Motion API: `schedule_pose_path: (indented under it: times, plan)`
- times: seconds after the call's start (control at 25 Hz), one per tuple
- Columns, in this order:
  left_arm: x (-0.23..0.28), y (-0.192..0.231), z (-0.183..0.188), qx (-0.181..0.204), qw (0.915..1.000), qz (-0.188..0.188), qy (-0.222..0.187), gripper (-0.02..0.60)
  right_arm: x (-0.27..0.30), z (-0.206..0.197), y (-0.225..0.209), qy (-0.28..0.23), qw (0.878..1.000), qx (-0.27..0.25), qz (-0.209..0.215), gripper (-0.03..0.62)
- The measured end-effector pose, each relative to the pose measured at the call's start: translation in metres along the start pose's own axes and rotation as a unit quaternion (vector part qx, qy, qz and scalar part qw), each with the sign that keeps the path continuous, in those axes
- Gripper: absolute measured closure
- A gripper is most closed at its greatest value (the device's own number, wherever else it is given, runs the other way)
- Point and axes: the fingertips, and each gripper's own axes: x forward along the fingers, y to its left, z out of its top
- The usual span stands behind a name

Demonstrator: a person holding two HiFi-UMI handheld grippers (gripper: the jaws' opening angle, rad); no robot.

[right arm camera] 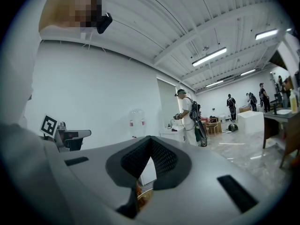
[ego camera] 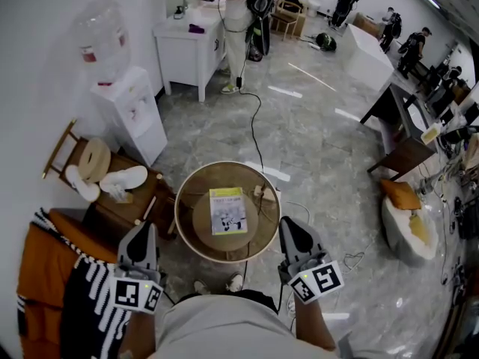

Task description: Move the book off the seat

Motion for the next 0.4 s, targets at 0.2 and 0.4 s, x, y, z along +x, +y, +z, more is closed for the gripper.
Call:
schedule_pose_path:
  times: [0.2, 0.4]
  plan:
    - [-0.0047, 0.0016, -0.0002, 0.001, 1.0000, 0.000, 0.001, 0.565, -0.0009, -0.0024, 0.0050, 0.001, 1.000, 0.000, 0.001, 0.572]
    - [-0.0094, 0.0083, -0.0005, 0.002, 1.0000, 0.003, -0.002, 0.565, -0.0003, -0.0031, 0.0102, -0.003, 1.000, -0.001, -0.001, 0.572]
